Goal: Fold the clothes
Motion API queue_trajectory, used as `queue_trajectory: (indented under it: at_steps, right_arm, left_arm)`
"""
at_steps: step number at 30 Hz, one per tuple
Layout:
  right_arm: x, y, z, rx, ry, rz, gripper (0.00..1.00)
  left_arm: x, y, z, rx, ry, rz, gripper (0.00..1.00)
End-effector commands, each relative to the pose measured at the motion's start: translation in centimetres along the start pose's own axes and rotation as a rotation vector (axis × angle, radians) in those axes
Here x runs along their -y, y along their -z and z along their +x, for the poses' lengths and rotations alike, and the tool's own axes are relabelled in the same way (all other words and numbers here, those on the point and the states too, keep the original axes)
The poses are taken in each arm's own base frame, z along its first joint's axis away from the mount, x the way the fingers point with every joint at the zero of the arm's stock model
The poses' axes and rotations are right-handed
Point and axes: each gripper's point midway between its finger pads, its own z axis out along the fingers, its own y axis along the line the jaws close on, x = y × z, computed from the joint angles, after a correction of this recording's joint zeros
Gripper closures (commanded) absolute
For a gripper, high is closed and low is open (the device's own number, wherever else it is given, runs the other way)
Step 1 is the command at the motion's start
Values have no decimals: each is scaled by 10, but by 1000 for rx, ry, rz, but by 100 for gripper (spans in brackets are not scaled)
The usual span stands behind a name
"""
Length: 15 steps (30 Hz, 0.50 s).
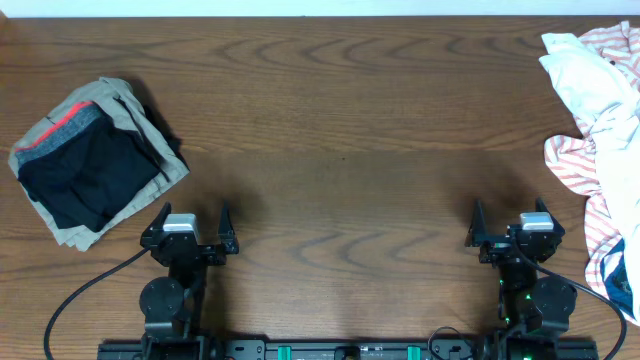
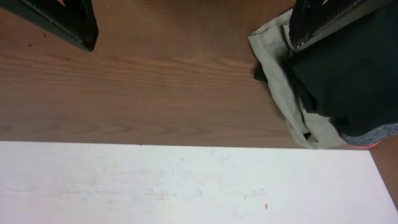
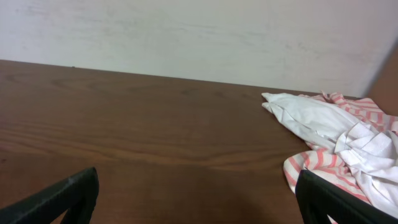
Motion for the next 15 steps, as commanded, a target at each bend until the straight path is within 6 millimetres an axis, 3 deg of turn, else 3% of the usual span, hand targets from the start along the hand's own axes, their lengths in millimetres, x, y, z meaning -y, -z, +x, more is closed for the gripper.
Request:
queue_trajectory:
  at_steps: [1, 15]
  right_arm:
    - [-1, 0, 1, -3, 13, -1, 1]
    - [6, 0, 1, -6, 12, 39, 1]
  left_arm:
    - [-2, -2, 15, -35, -15, -9, 2]
    - [-2, -2, 15, -34, -9, -10, 2]
